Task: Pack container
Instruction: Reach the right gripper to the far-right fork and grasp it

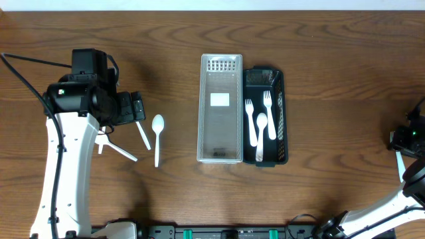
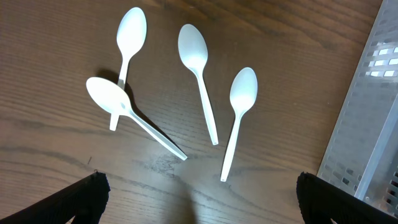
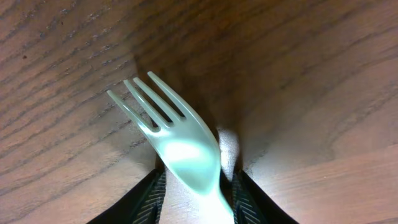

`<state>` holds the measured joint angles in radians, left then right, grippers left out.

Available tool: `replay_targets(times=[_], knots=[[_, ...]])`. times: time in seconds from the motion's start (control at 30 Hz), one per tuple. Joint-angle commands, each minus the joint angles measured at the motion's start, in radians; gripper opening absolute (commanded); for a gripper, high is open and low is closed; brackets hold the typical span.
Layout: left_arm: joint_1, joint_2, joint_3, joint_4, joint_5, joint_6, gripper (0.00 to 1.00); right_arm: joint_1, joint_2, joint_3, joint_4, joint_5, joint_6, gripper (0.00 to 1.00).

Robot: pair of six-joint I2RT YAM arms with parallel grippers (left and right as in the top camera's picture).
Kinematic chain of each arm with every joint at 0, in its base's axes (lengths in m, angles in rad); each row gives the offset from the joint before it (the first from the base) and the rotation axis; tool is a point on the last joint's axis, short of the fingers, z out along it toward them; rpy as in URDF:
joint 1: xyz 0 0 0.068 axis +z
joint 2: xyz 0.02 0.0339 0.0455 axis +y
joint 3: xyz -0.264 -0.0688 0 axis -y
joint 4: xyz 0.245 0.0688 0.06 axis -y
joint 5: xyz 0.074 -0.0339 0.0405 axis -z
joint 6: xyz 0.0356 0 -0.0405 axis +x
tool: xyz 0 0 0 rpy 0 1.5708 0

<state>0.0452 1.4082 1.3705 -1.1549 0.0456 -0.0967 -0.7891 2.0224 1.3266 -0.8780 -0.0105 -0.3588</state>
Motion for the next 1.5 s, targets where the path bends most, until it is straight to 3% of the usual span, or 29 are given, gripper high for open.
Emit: replay_targets(times=[0.0, 0.53, 0.73, 0.97, 1.23, 1.47], knots=[[0.004, 0.000, 0.018, -0.004, -0.012, 0.010, 0.98, -0.003, 0.058, -0.021, -0.005, -0.069, -0.005, 0.35], [0.004, 0.000, 0.018, -0.008, -0.012, 0.011, 0.98, -0.003, 0.058, -0.020, 0.004, -0.150, -0.005, 0.32], [0.004, 0.000, 0.018, -0.007, -0.012, 0.011, 0.98, -0.003, 0.058, -0.020, 0.003, -0.151, -0.005, 0.17], [0.004, 0.000, 0.018, -0.007, -0.012, 0.011, 0.98, -0.003, 0.058, -0.020, 0.003, -0.151, -0.005, 0.14], [0.004, 0.000, 0.018, -0.008, -0.012, 0.011, 0.98, -0.003, 0.058, -0.020, 0.006, -0.151, -0.005, 0.01], [0.004, 0.000, 0.018, -0.008, -0.012, 0.011, 0.98, 0.001, 0.058, -0.020, 0.011, -0.177, -0.005, 0.01]])
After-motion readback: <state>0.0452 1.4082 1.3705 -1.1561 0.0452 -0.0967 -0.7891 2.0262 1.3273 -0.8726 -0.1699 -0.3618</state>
